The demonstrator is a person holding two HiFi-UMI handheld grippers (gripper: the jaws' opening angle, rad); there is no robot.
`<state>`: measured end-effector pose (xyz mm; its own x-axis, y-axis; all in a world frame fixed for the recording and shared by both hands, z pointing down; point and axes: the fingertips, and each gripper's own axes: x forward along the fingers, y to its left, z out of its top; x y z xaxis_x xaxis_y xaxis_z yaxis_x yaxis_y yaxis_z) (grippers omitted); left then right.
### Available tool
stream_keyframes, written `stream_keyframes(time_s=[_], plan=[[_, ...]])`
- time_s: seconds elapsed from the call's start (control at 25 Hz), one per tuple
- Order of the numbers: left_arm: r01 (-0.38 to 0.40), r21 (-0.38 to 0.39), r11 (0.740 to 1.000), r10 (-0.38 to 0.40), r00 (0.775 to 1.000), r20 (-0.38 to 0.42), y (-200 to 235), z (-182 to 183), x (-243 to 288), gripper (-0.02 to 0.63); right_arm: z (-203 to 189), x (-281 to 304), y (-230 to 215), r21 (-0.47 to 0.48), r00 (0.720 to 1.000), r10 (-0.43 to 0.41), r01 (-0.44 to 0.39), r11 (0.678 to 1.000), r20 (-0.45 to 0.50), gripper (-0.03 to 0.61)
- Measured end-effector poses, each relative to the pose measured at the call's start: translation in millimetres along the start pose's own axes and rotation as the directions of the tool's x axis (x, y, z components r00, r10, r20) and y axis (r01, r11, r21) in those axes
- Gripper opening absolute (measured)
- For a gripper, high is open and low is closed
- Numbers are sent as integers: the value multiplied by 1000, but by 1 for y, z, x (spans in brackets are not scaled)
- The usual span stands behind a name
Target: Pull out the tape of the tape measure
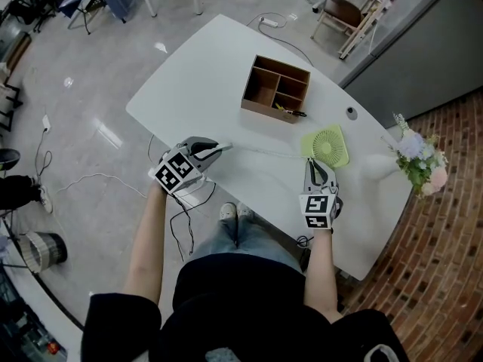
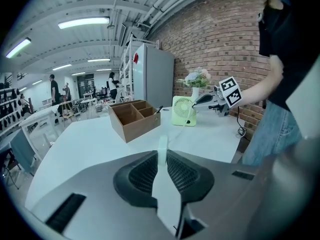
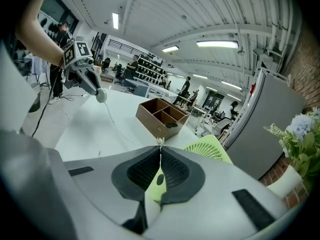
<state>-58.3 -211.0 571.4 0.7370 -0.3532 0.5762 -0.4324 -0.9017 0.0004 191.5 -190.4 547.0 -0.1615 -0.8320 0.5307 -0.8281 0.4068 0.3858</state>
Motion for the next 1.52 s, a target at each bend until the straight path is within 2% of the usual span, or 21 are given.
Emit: stream_keyframes(time_s=[0.4,0.72,0.96,1.52], plan=[[42,25,999,-41,998,-48,4,-29,30,71,-42,14,23,33,995,32,-29,999,-96,11],[68,41,997,-64,994,-85,5,-44,42,72,-70,23,21,75,988,16,-5,997,-151,11],[81,38,996,-77,991,-110,7,-51,48,72,-85,32,25,71,982,28,-15,997,-189,11],[88,23,996,-86,991,-102,9,-52,53,72,-103,38,31,101,966,46,-21,995,-254,17]])
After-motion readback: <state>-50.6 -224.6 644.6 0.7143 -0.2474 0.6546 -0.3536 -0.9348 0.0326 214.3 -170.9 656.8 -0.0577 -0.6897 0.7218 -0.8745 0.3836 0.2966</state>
